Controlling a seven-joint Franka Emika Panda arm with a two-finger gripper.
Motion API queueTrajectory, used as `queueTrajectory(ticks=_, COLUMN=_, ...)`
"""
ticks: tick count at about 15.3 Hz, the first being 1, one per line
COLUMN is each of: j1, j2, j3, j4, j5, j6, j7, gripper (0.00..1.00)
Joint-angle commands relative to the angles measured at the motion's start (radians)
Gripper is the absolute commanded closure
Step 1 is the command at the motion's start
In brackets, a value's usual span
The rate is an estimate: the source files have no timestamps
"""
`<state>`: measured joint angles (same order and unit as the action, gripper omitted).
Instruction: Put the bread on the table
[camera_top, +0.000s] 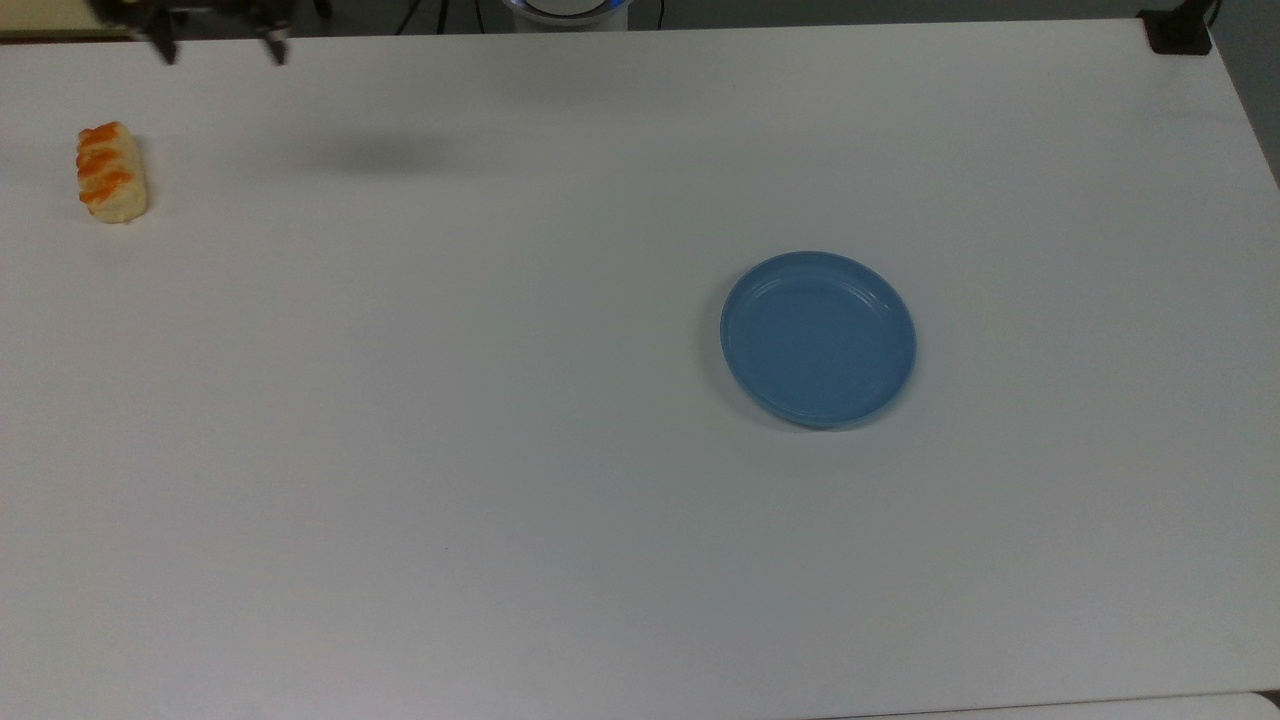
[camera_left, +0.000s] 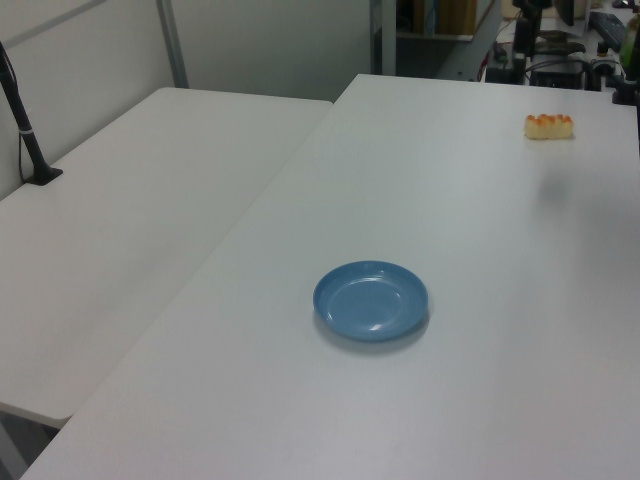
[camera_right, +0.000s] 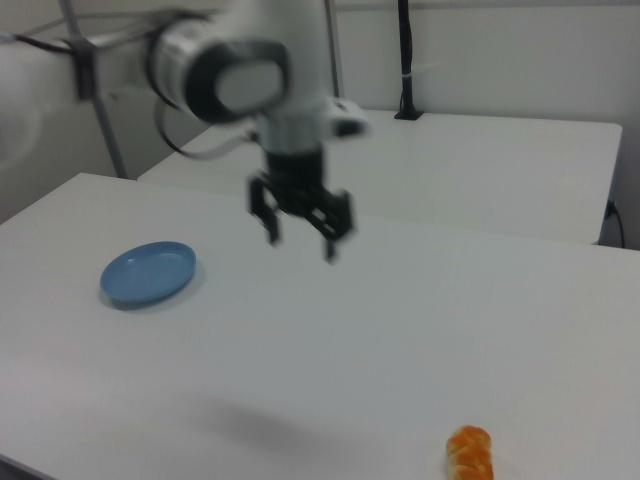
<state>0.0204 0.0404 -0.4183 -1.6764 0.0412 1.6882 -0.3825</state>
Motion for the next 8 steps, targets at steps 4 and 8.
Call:
queueTrajectory(ticks=4, j1=0.045, j2=-0.028, j3=0.367, j4=0.052, j5=-0.073, j6=-0.133, j7=0.361, gripper=0.00)
queueTrajectory(ticks=8, j1=0.128, j2=-0.030, j3=0.368, j4=0.050, j5=-0.072, j6=-0.133, j7=0.464, gripper=0.00)
